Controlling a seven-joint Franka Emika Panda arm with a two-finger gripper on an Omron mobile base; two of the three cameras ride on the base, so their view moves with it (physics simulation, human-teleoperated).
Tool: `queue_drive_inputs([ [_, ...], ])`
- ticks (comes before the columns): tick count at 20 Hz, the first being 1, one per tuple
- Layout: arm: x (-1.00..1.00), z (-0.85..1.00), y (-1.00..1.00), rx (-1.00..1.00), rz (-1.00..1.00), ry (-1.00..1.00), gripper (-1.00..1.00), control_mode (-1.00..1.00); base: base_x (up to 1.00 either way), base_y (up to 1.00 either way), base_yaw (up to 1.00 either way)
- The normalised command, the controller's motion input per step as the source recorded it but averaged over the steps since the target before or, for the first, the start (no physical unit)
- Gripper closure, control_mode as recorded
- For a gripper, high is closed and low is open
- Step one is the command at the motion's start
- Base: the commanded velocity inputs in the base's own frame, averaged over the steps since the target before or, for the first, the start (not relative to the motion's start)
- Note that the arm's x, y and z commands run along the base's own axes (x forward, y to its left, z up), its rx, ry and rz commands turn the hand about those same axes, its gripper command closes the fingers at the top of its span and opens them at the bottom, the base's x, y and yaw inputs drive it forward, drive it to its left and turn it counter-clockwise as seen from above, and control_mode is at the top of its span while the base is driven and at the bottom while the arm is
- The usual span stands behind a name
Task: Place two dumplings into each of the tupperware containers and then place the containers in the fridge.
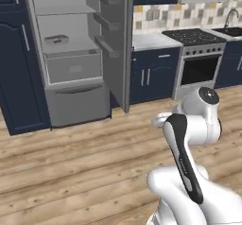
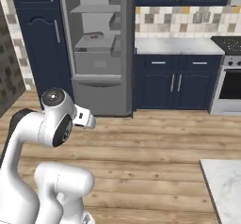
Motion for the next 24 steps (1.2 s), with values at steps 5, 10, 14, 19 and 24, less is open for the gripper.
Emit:
queue_drive_inputs([
  [5, 0.00, 0.00, 0.00, 0.00, 0.00, 0.00, -1.00, 1.00, -1.00, -0.55, -0.02],
  [10, 0.00, 0.00, 0.00, 0.00, 0.00, 0.00, -1.00, 1.00, -1.00, -0.53, -0.02],
  [14, 0.00, 0.00, 0.00, 0.00, 0.00, 0.00, -1.00, 1.00, -1.00, -0.61, -0.03],
  [19, 0.00, 0.00, 0.00, 0.00, 0.00, 0.00, -1.00, 1.00, -1.00, -0.57, -0.03],
  [24, 0.00, 0.00, 0.00, 0.00, 0.00, 0.00, -1.00, 1.00, -1.00, -0.60, -0.05],
])
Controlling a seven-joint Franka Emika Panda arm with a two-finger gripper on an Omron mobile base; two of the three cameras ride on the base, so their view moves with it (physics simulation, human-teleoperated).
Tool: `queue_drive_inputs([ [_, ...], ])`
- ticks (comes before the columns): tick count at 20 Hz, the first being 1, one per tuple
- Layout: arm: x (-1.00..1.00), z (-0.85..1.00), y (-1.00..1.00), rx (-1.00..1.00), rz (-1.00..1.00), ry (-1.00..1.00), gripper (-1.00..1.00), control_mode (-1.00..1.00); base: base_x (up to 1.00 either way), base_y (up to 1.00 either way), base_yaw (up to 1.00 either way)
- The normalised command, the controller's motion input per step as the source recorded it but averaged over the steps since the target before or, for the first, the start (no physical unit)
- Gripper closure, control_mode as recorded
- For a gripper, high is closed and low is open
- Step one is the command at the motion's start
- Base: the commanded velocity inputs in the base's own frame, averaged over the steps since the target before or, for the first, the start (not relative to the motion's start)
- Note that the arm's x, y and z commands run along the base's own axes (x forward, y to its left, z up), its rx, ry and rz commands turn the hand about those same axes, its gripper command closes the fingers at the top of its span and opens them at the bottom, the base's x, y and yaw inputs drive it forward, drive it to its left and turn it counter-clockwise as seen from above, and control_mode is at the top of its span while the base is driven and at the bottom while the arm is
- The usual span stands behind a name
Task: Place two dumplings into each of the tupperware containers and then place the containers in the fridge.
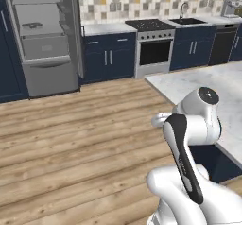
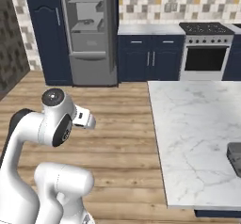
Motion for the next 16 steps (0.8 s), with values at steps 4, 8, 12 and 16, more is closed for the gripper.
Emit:
queue_drive_inputs([
  [4, 0.00, 0.00, 0.00, 0.00, 0.00, 0.00, -1.00, 1.00, -1.00, -0.57, -0.05],
  [8, 0.00, 0.00, 0.00, 0.00, 0.00, 0.00, -1.00, 1.00, -0.91, -0.51, -0.05],
  [12, 0.00, 0.00, 0.00, 0.00, 0.00, 0.00, -1.00, 1.00, -0.35, -0.59, -0.07],
  [16, 0.00, 0.00, 0.00, 0.00, 0.00, 0.00, -1.00, 1.00, -0.01, -0.66, -0.09],
])
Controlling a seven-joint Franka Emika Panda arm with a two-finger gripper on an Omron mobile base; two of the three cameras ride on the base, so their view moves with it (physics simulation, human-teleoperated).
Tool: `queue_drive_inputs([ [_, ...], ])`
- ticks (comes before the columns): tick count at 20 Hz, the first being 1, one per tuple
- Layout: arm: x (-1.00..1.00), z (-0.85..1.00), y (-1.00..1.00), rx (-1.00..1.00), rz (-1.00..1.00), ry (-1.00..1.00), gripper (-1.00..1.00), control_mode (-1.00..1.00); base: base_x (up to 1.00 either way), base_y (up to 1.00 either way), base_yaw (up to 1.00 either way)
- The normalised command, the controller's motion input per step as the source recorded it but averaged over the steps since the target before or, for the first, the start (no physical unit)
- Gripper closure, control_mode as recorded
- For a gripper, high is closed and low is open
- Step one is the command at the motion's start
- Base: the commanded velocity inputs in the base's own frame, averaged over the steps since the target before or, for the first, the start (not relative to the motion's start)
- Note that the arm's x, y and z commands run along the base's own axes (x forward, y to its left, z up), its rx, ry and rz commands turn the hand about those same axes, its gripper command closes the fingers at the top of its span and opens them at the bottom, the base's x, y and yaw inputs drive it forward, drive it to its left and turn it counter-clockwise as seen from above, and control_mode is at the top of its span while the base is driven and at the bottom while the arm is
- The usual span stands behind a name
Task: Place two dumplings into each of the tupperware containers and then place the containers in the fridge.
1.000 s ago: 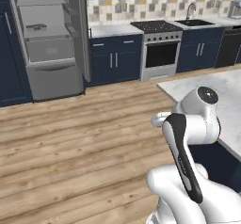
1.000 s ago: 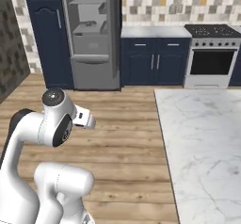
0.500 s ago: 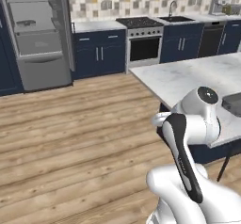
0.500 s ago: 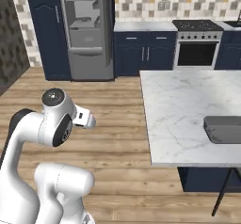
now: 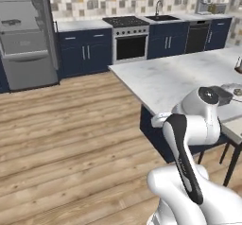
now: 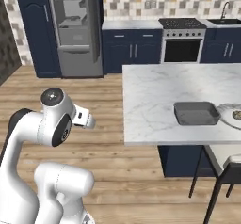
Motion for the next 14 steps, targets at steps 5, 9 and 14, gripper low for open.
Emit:
queue_drive_inputs([
  [5, 0.00, 0.00, 0.00, 0.00, 0.00, 0.00, -1.00, 1.00, 0.15, -0.64, -0.06],
  [9, 0.00, 0.00, 0.00, 0.00, 0.00, 0.00, -1.00, 1.00, 0.19, -0.39, -0.01],
  [14, 0.00, 0.00, 0.00, 0.00, 0.00, 0.00, -1.00, 1.00, 0.34, -0.29, 0.00],
])
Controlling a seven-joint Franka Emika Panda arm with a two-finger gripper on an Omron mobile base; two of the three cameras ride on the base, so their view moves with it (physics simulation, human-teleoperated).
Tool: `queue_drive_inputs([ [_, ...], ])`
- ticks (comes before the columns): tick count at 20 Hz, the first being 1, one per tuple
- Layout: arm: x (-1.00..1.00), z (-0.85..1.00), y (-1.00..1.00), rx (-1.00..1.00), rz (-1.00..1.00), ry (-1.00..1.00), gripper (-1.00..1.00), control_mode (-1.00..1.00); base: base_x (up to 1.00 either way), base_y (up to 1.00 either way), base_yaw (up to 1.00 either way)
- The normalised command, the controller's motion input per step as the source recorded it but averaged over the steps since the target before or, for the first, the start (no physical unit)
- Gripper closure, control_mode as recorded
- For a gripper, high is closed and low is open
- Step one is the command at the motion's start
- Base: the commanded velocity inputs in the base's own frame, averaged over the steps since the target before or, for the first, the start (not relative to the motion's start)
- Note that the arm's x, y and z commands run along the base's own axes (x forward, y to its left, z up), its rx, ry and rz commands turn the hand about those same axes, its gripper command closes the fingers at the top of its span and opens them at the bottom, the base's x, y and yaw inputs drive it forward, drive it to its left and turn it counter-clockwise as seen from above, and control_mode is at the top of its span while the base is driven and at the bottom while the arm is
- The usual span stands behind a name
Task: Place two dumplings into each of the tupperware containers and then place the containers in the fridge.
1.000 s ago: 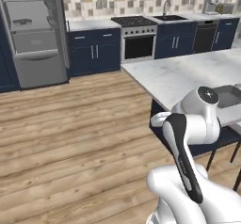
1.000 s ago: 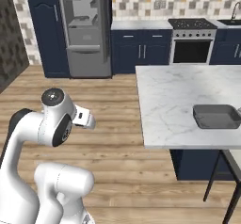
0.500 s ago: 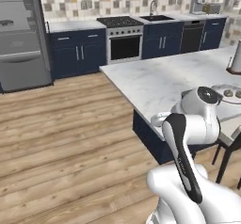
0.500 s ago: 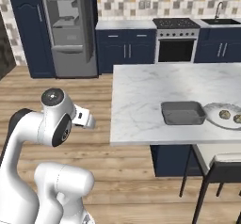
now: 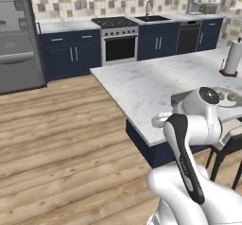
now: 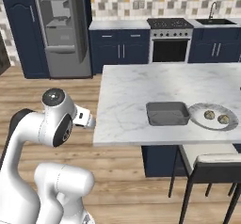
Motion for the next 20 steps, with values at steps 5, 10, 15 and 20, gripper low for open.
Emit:
queue_drive_inputs([
  [5, 0.00, 0.00, 0.00, 0.00, 0.00, 0.00, -1.00, 1.00, 0.54, -0.44, 0.01],
  [10, 0.00, 0.00, 0.00, 0.00, 0.00, 0.00, -1.00, 1.00, 0.60, -0.51, 0.02],
  [15, 0.00, 0.00, 0.00, 0.00, 0.00, 0.00, -1.00, 1.00, 0.29, -0.45, 0.06],
  [20, 0.00, 0.00, 0.00, 0.00, 0.00, 0.00, -1.00, 1.00, 0.00, -0.46, 0.12],
])
